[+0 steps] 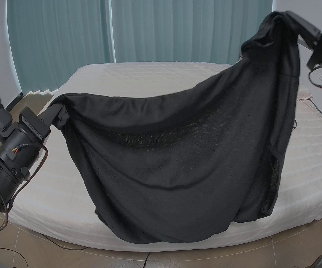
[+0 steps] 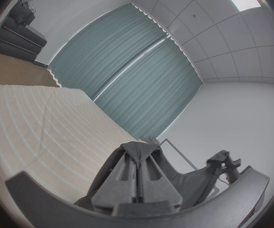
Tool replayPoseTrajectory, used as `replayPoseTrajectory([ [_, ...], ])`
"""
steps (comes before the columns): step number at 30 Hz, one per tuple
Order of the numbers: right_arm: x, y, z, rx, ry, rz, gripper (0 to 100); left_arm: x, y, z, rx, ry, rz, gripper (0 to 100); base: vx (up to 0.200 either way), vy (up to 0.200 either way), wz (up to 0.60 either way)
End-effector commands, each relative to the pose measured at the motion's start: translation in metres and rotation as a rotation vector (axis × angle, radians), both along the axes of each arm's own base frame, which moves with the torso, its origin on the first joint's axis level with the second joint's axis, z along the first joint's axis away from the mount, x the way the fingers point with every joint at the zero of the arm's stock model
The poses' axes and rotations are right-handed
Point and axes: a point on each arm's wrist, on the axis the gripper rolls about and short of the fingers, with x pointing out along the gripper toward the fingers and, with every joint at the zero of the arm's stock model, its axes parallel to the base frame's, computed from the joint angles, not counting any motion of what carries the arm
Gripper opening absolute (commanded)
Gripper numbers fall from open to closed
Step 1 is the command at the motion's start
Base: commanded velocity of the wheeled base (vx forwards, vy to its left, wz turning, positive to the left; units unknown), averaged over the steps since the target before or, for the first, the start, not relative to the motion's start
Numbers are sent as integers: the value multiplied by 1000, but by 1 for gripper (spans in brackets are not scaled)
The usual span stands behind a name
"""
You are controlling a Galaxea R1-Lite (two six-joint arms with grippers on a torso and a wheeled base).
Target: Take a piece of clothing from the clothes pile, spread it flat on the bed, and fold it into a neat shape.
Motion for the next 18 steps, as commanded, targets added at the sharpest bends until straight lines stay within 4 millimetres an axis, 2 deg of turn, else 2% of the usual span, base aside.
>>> replayPoseTrajectory([
  [1, 106, -3, -80, -69, 270, -108, 0, 38, -15, -20, 11, 122, 18, 0, 0, 0, 0],
  [2, 117, -1, -91, -74, 286, -110, 0, 44, -16, -21, 4, 132, 23, 0, 0, 0, 0],
  [3, 118, -1, -93, -76, 286, -110, 0, 45, -16, -22, 3, 133, 25, 0, 0, 0, 0],
  [4, 130, 1, -106, -85, 296, -117, 0, 56, -17, -25, 0, 149, 38, 0, 0, 0, 0],
  [6, 130, 1, -106, -85, 296, -117, 0, 56, -17, -25, 0, 149, 38, 0, 0, 0, 0],
  [7, 146, 5, -124, -87, 318, -147, 0, 78, -22, -32, 10, 175, 62, 0, 0, 0, 0],
  [13, 170, 8, -146, -89, 342, -170, 0, 108, -30, -51, 39, 235, 63, 0, 200, 0, 0],
  [18, 184, 14, -169, -138, 361, -180, 0, 129, -27, -65, 23, 264, 98, 0, 200, 0, 0],
])
